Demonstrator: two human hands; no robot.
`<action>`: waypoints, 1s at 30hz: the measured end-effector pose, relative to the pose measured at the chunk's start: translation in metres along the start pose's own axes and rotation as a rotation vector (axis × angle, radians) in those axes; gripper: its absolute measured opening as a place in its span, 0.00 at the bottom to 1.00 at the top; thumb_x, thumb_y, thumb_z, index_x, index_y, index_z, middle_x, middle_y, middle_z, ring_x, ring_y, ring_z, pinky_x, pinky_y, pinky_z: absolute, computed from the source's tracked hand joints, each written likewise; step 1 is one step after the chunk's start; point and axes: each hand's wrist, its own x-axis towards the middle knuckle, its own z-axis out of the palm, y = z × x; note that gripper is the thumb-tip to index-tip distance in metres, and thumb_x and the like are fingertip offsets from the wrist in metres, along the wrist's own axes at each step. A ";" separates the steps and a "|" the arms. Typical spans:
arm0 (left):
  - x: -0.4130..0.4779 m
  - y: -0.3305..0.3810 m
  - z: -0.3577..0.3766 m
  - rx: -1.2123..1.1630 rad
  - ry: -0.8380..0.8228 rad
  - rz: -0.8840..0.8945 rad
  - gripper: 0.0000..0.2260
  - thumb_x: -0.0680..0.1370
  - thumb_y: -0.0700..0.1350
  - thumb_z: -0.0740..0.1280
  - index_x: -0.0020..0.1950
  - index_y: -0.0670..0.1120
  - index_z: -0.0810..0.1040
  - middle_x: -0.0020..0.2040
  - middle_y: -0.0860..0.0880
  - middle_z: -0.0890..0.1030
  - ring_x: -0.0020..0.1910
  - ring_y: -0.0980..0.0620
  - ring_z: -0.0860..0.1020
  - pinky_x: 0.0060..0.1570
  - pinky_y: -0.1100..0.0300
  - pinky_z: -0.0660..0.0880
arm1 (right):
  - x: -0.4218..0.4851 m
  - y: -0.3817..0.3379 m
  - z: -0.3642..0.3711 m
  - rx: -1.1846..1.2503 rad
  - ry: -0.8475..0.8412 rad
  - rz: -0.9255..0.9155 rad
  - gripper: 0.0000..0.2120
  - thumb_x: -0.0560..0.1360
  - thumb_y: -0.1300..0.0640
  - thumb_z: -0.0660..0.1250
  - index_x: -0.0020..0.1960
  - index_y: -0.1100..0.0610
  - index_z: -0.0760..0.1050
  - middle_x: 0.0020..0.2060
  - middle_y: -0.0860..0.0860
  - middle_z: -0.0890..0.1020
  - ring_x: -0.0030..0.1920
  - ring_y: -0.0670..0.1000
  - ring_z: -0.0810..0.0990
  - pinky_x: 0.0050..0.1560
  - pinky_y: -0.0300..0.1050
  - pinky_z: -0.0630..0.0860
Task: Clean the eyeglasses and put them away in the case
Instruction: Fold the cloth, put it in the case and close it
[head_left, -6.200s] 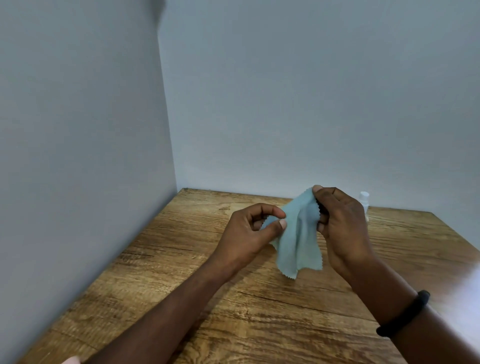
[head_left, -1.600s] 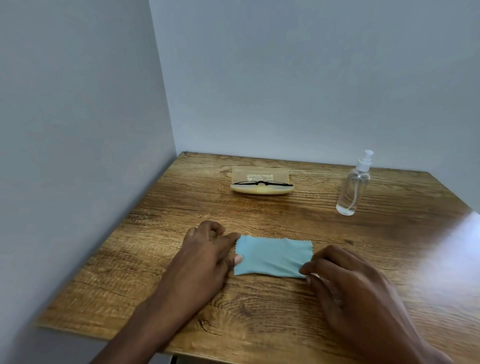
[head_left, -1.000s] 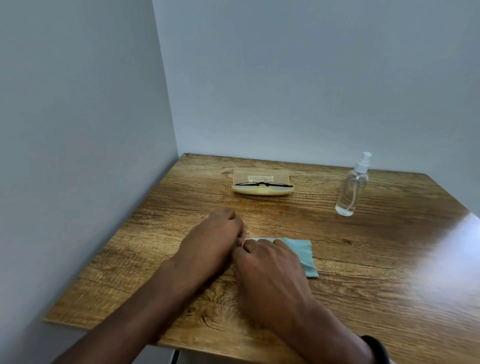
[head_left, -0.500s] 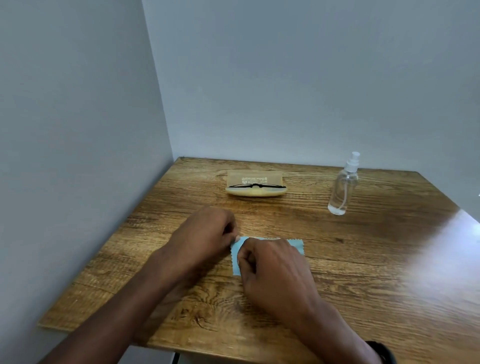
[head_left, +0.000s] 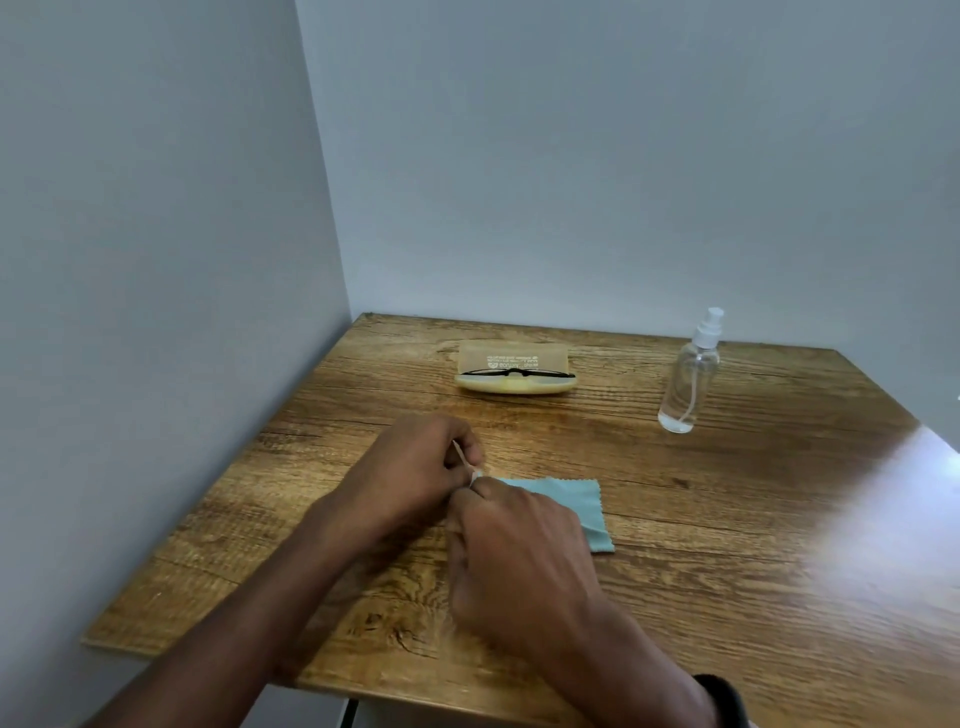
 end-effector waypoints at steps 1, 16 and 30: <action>0.000 0.000 -0.002 -0.019 0.004 -0.013 0.10 0.76 0.40 0.73 0.43 0.56 0.80 0.40 0.55 0.84 0.39 0.60 0.82 0.41 0.61 0.78 | -0.001 0.000 0.001 0.040 0.031 0.028 0.02 0.74 0.54 0.64 0.45 0.52 0.75 0.41 0.48 0.78 0.37 0.50 0.74 0.34 0.46 0.66; 0.043 0.075 0.004 0.034 -0.183 -0.024 0.08 0.75 0.41 0.75 0.50 0.52 0.81 0.41 0.53 0.83 0.44 0.53 0.85 0.43 0.56 0.80 | -0.037 0.060 -0.021 0.330 0.293 0.524 0.08 0.74 0.51 0.70 0.37 0.46 0.76 0.30 0.39 0.80 0.41 0.34 0.78 0.28 0.31 0.66; 0.063 0.101 0.050 0.125 -0.216 0.020 0.05 0.76 0.49 0.75 0.48 0.51 0.82 0.41 0.56 0.83 0.43 0.57 0.82 0.37 0.61 0.74 | -0.062 0.085 -0.030 0.257 0.164 0.622 0.04 0.76 0.49 0.67 0.43 0.47 0.76 0.36 0.42 0.79 0.40 0.42 0.76 0.38 0.40 0.73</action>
